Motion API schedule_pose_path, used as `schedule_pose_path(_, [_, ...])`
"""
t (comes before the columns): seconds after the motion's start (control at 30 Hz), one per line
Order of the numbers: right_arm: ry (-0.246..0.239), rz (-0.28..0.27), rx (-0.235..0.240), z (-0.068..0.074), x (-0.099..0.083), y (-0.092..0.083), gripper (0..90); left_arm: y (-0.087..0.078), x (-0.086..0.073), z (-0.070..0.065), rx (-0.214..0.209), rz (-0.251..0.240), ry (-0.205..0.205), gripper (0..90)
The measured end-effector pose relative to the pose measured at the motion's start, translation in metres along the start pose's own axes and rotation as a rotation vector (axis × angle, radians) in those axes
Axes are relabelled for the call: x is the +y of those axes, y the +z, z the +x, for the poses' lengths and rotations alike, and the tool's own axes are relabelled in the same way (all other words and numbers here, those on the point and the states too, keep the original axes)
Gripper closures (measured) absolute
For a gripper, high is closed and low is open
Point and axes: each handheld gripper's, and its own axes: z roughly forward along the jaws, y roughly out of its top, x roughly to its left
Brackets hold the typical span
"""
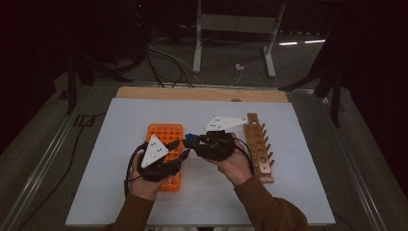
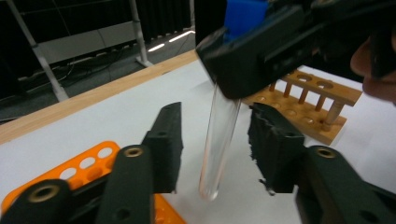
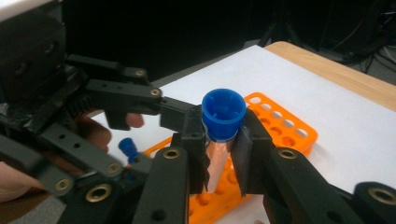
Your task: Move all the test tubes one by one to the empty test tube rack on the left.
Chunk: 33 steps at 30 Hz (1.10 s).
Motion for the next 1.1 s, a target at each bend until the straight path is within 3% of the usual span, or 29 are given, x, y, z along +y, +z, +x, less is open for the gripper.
schedule_pose_path(0.3, [0.010, 0.002, 0.037, 0.001, 0.000, 0.003, 76.4, 0.001, 0.000, -0.001, -0.018, 0.004, 0.022, 76.1])
schedule_pose_path(0.43, [0.009, 0.011, 0.051, -0.001, -0.001, 0.003, 75.7, 0.002, -0.001, -0.001, -0.027, 0.010, 0.036, 78.2])
schedule_pose_path(0.6, [0.062, -0.032, 0.083, -0.011, -0.002, -0.004, 56.1, 0.002, -0.003, 0.003, -0.009, 0.015, 0.020, 78.3])
schedule_pose_path(0.73, [0.063, -0.045, 0.030, -0.019, -0.003, -0.012, 38.4, -0.001, -0.004, 0.010, 0.012, 0.010, 0.000, 78.3])
schedule_pose_path(0.93, [0.046, -0.038, -0.070, -0.032, -0.011, -0.020, 21.3, -0.006, -0.006, 0.017, 0.038, 0.002, -0.028, 78.3])
schedule_pose_path(1.03, [0.029, -0.026, -0.150, -0.038, -0.019, -0.023, 16.7, -0.010, -0.008, 0.021, 0.051, -0.005, -0.043, 78.3])
schedule_pose_path(1.1, [0.030, -0.022, -0.179, -0.043, -0.025, -0.027, 14.9, -0.013, -0.010, 0.024, 0.058, -0.006, -0.049, 78.3])
